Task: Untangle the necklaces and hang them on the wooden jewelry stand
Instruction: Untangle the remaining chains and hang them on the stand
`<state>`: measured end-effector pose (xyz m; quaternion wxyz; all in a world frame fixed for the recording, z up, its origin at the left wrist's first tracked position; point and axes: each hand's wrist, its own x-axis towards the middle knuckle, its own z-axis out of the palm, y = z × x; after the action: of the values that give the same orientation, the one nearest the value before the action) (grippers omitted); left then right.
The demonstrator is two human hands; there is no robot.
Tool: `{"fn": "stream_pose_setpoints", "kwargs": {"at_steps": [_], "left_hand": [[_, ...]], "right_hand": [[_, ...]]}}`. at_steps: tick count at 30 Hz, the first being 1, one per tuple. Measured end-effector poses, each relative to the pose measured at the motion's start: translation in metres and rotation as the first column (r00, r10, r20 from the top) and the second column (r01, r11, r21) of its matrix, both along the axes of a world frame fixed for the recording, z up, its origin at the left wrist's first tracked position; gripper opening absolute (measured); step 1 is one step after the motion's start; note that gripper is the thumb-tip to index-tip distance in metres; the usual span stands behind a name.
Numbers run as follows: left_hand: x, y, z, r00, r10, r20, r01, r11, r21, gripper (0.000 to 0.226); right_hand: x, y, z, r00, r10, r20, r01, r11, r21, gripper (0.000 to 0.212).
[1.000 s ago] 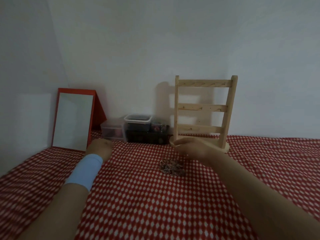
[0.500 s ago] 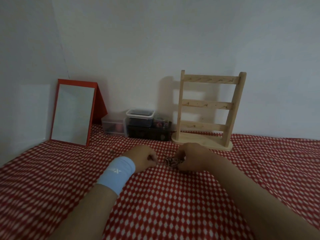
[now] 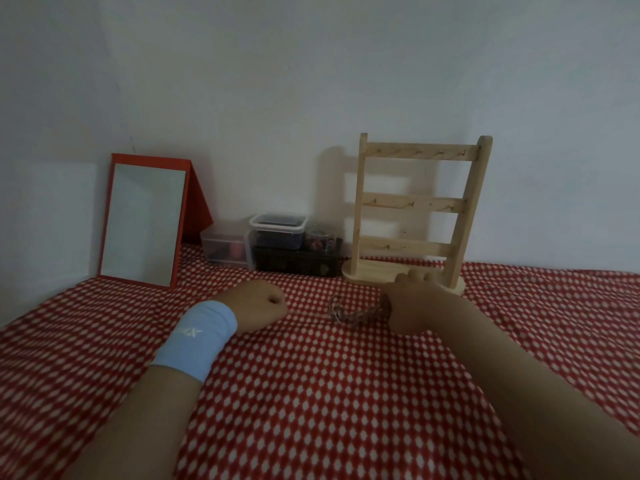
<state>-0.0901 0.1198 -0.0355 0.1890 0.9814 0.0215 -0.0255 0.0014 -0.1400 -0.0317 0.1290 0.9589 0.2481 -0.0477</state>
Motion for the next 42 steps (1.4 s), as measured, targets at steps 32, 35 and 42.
{"fn": "stream_pose_setpoints", "kwargs": {"at_steps": [32,35,42], "left_hand": [[0.019,-0.046,-0.032,0.987,0.008,0.162,0.041,0.955,-0.292,0.010],[0.017,-0.047,-0.026,0.975,0.024,0.222,0.024,0.977,-0.210,0.016],[0.019,-0.035,-0.018,0.936,0.069,0.346,0.109,0.876,-0.471,0.020]], "right_hand": [[0.005,0.031,0.006,0.942,0.291,-0.165,-0.169,0.840,0.515,0.025],[0.009,0.037,0.012,0.934,0.323,-0.151,-0.241,0.885,0.399,0.026],[0.014,0.034,0.010,0.867,0.333,-0.371,0.077,0.646,0.760,0.018]]}}
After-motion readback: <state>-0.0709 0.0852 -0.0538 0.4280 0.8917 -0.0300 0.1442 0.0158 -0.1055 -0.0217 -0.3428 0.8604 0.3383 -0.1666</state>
